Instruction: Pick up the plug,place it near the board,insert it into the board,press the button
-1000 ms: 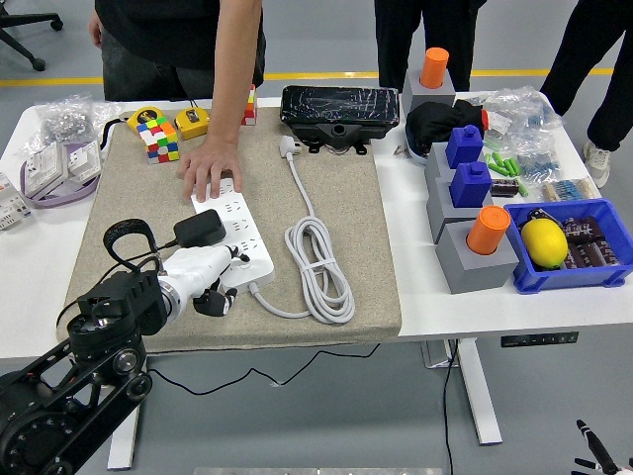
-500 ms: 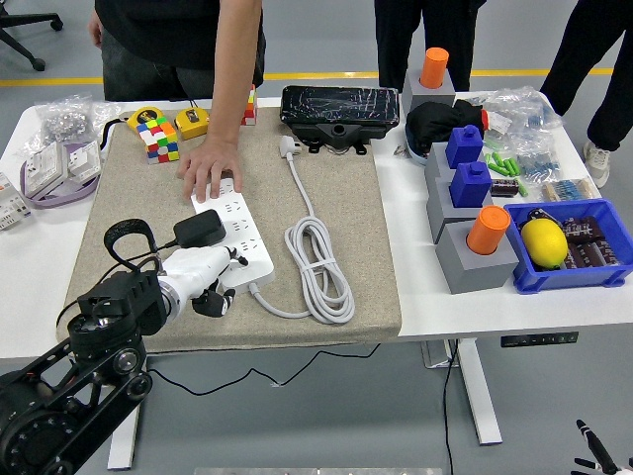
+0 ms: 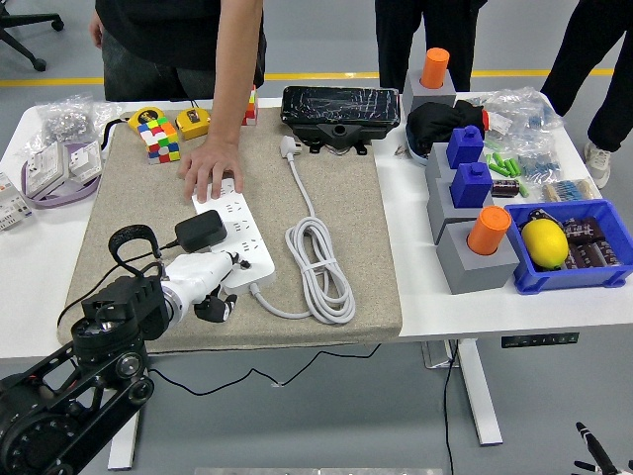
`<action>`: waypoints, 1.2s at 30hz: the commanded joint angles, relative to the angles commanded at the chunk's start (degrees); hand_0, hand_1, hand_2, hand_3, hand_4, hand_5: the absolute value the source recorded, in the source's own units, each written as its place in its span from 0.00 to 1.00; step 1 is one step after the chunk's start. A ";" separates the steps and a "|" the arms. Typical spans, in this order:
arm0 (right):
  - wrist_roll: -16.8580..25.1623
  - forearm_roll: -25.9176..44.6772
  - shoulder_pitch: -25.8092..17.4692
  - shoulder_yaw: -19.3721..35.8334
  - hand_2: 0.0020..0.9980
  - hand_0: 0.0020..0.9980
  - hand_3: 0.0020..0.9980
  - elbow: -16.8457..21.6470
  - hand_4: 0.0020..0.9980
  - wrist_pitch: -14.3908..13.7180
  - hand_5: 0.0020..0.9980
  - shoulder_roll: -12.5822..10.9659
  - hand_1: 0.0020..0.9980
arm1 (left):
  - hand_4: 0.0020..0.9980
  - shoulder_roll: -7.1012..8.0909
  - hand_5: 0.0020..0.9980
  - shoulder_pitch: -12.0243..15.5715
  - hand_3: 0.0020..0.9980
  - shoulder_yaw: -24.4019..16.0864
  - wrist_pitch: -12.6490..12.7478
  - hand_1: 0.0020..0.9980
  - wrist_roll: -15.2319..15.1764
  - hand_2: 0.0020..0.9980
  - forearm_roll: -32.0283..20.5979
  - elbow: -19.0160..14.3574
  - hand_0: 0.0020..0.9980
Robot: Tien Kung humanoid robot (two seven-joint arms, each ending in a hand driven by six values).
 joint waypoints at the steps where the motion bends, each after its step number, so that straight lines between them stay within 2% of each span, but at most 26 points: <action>1: -0.02 -0.01 0.00 0.02 0.71 0.78 0.73 0.00 1.00 -0.01 0.94 -0.01 0.73 | 0.50 0.00 0.00 0.00 0.75 0.00 0.13 0.02 -0.06 0.11 0.10 -0.08 0.19; 7: -0.04 -0.05 0.00 0.04 0.71 0.78 0.73 0.00 1.00 -0.02 0.94 -0.02 0.73 | 0.50 0.10 0.00 -0.02 0.74 -0.85 0.82 0.02 -0.38 0.11 1.19 -1.55 0.19; 18: -0.02 0.02 0.27 0.08 0.71 0.78 0.73 0.00 1.00 -0.02 0.94 -0.05 0.73 | 0.49 0.26 0.00 -0.20 0.74 -2.72 1.62 0.02 -0.28 0.11 3.31 -7.20 0.19; 25: 0.05 0.13 0.27 0.07 0.71 0.78 0.73 0.00 1.00 0.00 0.94 0.03 0.73 | 0.48 0.28 0.00 -0.06 0.74 -2.64 1.49 0.02 -0.17 0.11 3.37 -8.37 0.19; 34: 0.05 0.10 0.18 0.17 0.71 0.78 0.73 0.00 1.00 0.00 0.94 0.01 0.73 | 0.49 0.24 0.00 0.12 0.76 -2.84 0.91 0.02 0.25 0.11 3.03 -8.33 0.19; 35: 0.05 0.10 0.18 0.16 0.71 0.78 0.73 0.00 1.00 0.00 0.94 0.01 0.73 | 0.51 0.22 0.00 0.14 0.85 -2.87 1.05 0.02 0.22 0.12 3.06 -8.30 0.19; 36: 0.05 0.12 0.20 0.14 0.71 0.78 0.73 0.00 1.00 0.01 0.94 0.01 0.73 | 0.51 0.18 0.00 0.11 0.85 -2.92 1.17 0.02 0.17 0.12 3.10 -8.30 0.19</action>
